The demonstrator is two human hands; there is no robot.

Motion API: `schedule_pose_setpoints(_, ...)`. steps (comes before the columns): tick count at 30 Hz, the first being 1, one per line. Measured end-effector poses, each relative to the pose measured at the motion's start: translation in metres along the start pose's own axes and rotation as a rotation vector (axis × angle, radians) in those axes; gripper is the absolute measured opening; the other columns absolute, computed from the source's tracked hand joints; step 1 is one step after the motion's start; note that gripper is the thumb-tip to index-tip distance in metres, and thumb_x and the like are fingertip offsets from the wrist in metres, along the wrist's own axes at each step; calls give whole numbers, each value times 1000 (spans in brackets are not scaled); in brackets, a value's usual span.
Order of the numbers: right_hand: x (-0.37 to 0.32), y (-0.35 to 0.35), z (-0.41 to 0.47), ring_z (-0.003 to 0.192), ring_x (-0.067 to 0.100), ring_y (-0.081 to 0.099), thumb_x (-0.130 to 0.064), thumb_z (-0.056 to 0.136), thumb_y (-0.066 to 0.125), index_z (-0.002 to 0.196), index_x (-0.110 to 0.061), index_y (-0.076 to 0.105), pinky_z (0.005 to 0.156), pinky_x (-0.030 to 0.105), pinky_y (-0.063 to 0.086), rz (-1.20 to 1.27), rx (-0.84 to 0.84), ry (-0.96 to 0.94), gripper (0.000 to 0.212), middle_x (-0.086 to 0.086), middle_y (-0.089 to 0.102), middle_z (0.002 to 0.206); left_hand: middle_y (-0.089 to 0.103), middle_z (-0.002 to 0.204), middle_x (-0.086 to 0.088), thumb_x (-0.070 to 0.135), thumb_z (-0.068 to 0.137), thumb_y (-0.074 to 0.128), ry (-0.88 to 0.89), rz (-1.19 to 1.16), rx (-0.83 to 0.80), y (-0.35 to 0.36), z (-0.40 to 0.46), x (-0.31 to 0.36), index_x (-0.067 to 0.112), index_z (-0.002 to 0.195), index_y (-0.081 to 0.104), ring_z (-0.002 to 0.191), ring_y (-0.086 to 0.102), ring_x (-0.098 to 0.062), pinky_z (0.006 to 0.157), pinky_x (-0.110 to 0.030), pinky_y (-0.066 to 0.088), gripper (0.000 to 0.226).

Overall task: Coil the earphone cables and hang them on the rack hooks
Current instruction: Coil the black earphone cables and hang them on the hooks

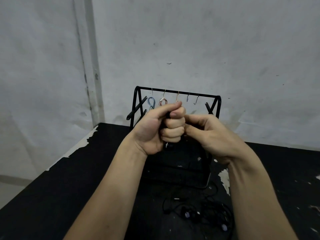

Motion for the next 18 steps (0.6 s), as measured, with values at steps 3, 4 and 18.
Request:
schedule_pose_setpoints(3,-2,3,1,81,0,60,-14,100,58,102,-22,76,73,22,48,-175,93,-3,20,-12,70,83,12,52,9,35,98,38,-9,19,51,-4,0,0,22,63,44,39,8,-7,36,-19,8,38)
schedule_pose_setpoints(4,-2,4,2,74,0,56,-13,99,59,96,-21,77,66,22,45,-231,149,-8,20,-14,66,76,12,52,9,35,98,38,-7,31,65,-5,0,-1,22,62,44,39,8,-7,37,-19,8,38)
schedule_pose_setpoints(18,-6,2,2,71,15,54,-25,81,48,69,-12,59,78,33,43,535,68,164,20,3,54,72,20,51,9,33,97,51,46,53,-136,-7,-2,-3,20,66,47,40,18,-8,39,-21,17,34)
Point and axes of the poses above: each hand's wrist, its own z-axis towards the middle knuckle, its own y-axis out of the palm, x = y × z, the point moved 2 cm from there along z, towards the middle knuckle
